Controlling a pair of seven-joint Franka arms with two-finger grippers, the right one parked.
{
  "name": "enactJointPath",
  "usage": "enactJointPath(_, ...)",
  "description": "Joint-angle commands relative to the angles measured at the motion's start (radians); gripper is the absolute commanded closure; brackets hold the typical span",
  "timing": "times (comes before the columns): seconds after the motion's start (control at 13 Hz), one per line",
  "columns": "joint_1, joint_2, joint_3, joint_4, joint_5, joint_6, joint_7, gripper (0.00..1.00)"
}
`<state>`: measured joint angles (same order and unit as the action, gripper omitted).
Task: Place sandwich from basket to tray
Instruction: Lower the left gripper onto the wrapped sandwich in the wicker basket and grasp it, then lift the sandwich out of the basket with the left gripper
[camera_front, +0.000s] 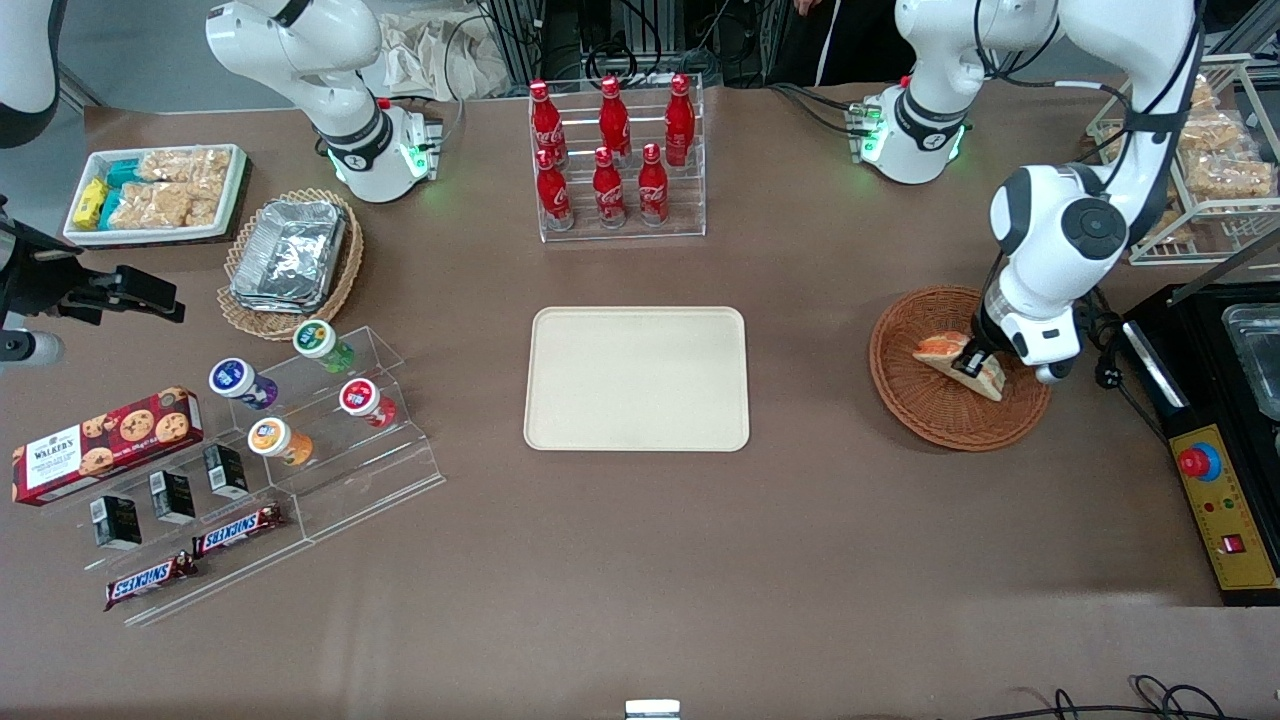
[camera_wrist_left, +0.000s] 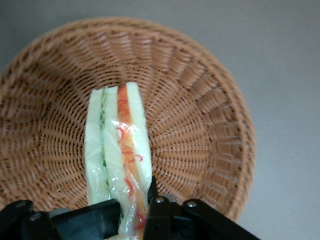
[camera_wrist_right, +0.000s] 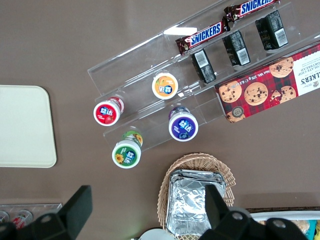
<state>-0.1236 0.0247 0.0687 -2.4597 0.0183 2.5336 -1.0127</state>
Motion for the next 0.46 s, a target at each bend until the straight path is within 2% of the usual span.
enactJointPath(0.0,-0.004,-0.086,-0.007,0.106,0.014,-0.192,0.057,1.0)
enactJointPath(0.23,-0.024,-0.085,-0.048,0.357,0.014,-0.492,0.114,1.0)
enactJointPath(0.38,-0.027,-0.077,-0.105,0.485,-0.007,-0.581,0.134,1.0)
